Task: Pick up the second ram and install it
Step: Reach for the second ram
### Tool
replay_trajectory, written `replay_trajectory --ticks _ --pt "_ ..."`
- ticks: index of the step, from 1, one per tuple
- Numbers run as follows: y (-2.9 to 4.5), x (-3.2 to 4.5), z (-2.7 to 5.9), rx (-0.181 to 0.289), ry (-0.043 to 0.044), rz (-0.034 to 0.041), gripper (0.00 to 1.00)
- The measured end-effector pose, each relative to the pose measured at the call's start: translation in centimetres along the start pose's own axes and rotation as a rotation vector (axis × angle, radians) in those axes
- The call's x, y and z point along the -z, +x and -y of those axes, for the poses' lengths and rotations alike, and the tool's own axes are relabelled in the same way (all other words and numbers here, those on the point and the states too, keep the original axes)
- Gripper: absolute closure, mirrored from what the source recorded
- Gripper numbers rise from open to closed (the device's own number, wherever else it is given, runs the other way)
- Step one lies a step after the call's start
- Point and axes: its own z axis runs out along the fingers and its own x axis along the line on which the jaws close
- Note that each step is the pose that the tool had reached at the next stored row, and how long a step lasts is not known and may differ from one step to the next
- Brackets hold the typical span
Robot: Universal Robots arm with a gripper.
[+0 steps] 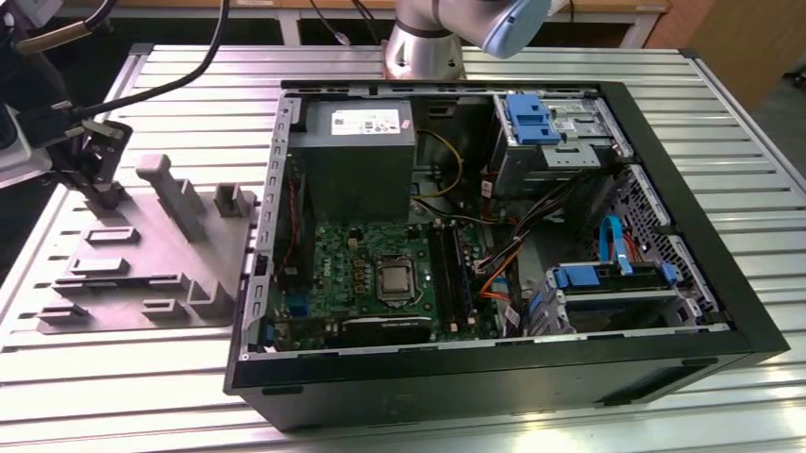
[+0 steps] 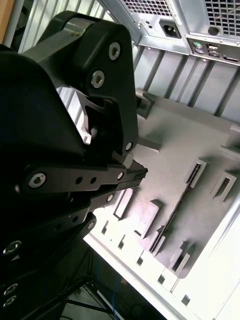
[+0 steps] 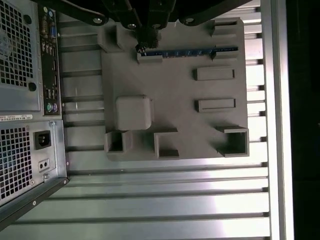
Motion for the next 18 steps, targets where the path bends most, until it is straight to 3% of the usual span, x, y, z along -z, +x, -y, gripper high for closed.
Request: replay_trajectory --ticks 18 --pt "1.89 -1.66 0.7 0.0 -0.0001 0.0001 0.9"
